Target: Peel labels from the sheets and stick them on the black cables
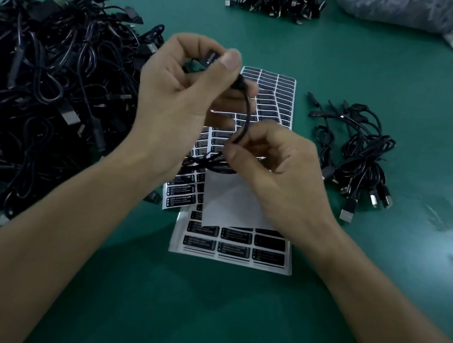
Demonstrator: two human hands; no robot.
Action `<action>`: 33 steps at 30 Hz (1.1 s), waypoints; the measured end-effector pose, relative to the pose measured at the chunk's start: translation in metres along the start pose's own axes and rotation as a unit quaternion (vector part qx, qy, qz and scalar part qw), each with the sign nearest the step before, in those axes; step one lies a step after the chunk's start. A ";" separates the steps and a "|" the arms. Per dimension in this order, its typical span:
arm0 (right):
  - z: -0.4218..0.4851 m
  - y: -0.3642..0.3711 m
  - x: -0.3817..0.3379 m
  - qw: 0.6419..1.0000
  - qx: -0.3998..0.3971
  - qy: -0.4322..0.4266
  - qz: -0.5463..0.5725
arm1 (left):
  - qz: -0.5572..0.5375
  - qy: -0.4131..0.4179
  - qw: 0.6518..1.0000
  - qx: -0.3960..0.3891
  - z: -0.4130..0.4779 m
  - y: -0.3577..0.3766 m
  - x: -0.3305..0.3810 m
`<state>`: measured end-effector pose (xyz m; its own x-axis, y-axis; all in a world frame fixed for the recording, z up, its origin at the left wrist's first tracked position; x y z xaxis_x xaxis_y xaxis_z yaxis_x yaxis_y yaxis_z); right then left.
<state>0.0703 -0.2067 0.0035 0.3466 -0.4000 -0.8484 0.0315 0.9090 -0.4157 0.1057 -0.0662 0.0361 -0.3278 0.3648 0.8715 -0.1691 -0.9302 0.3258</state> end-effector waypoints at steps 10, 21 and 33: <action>0.007 -0.057 0.010 0.967 0.213 0.015 -0.138 | 0.395 0.067 0.911 0.096 0.013 -0.033 0.007; 0.010 -0.102 0.028 0.885 0.284 0.132 -0.345 | 0.724 -0.125 0.678 0.011 0.016 -0.058 0.011; 0.004 -0.045 0.012 0.913 0.128 -0.040 -0.385 | 0.554 -0.024 0.832 0.018 0.015 -0.050 0.011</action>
<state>0.0766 -0.2522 0.0133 0.1966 -0.9315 -0.3062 0.5092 0.3638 -0.7800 0.1244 -0.0168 0.0346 -0.2260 -0.7180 0.6583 0.2399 -0.6960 -0.6768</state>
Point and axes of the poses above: each hand's wrist, its own z-axis towards the middle knuckle, its own y-axis out of the palm, x = y × z, the point moved 3 cm from there along z, towards the middle knuckle, and after that the axes turned 8 degrees about -z, right-handed, at the moved point
